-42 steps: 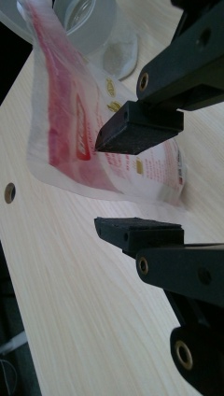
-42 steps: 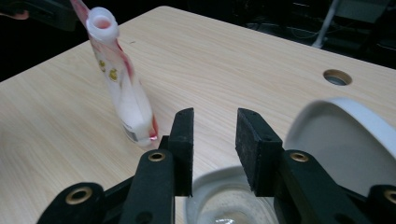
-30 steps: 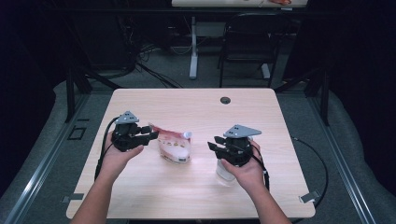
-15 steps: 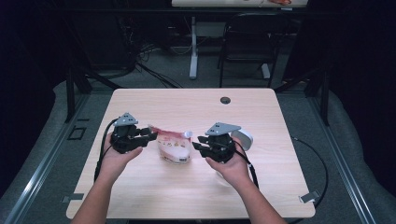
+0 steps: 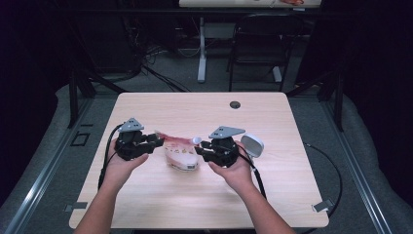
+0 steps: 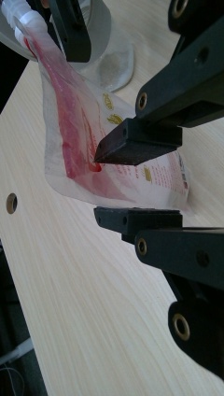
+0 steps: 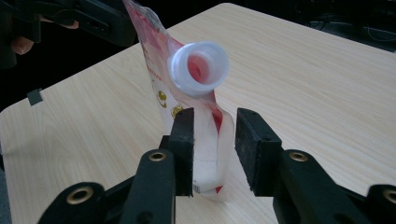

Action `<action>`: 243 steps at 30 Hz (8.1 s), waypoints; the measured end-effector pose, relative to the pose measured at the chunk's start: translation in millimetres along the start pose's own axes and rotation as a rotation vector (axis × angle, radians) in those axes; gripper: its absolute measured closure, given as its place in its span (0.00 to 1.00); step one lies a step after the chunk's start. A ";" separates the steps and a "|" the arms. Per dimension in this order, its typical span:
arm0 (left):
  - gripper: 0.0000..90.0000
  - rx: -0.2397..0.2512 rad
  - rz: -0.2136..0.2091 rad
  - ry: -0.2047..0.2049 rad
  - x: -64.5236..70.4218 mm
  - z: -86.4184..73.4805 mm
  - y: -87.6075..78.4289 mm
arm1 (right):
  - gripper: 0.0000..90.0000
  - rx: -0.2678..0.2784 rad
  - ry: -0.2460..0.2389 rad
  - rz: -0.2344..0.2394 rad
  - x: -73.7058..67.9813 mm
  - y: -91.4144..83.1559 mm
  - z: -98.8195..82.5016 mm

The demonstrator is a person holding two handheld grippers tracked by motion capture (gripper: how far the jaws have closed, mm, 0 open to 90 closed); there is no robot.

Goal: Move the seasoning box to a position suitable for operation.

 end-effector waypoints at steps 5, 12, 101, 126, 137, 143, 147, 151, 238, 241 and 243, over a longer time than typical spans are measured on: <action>0.77 -0.001 0.004 0.010 1.9 0.0 -0.4 | 0.83 -0.004 -0.003 -0.011 0.2 0.7 1.0; 0.86 -0.008 0.012 0.010 2.5 -0.6 -2.0 | 0.87 -0.021 -0.015 -0.029 -0.8 0.4 2.8; 0.78 0.003 -0.081 0.054 54.2 -25.1 -42.8 | 0.74 0.014 -0.126 0.008 -22.9 -77.0 -22.6; 0.75 0.005 -0.050 0.034 39.3 -28.8 -56.5 | 0.75 -0.043 -0.247 0.107 -51.6 -55.9 36.0; 0.75 0.012 -0.048 0.030 36.4 -29.3 -59.7 | 0.80 -0.125 -0.311 0.138 -75.9 -24.0 52.1; 0.75 0.010 -0.048 0.029 35.8 -30.0 -59.1 | 0.82 -0.186 -0.334 0.135 -81.3 -11.1 54.9; 0.75 0.008 -0.048 0.028 35.1 -30.4 -58.7 | 0.84 -0.217 -0.331 0.140 -82.2 -5.2 54.5; 0.75 0.008 -0.047 0.030 35.7 -30.4 -57.6 | 0.85 -0.250 -0.331 0.134 -80.3 0.0 51.9; 0.55 -0.057 -0.236 0.136 63.3 -54.7 1.3 | 1.00 -0.159 -0.374 0.201 -62.8 -46.8 65.0; 0.55 -0.051 -0.250 0.139 65.0 -54.4 1.8 | 1.00 -0.150 -0.371 0.213 -60.9 -50.4 66.3; 0.55 -0.048 -0.260 0.135 65.9 -54.5 2.5 | 1.00 -0.144 -0.372 0.215 -60.4 -52.5 67.0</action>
Point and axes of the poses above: each handheld gripper's, and its own axes: y roughly forward along the jaws, z roughly out of its top, x roughly to its right, the point moved 4 cm from there along y, roughly forward along the jaws
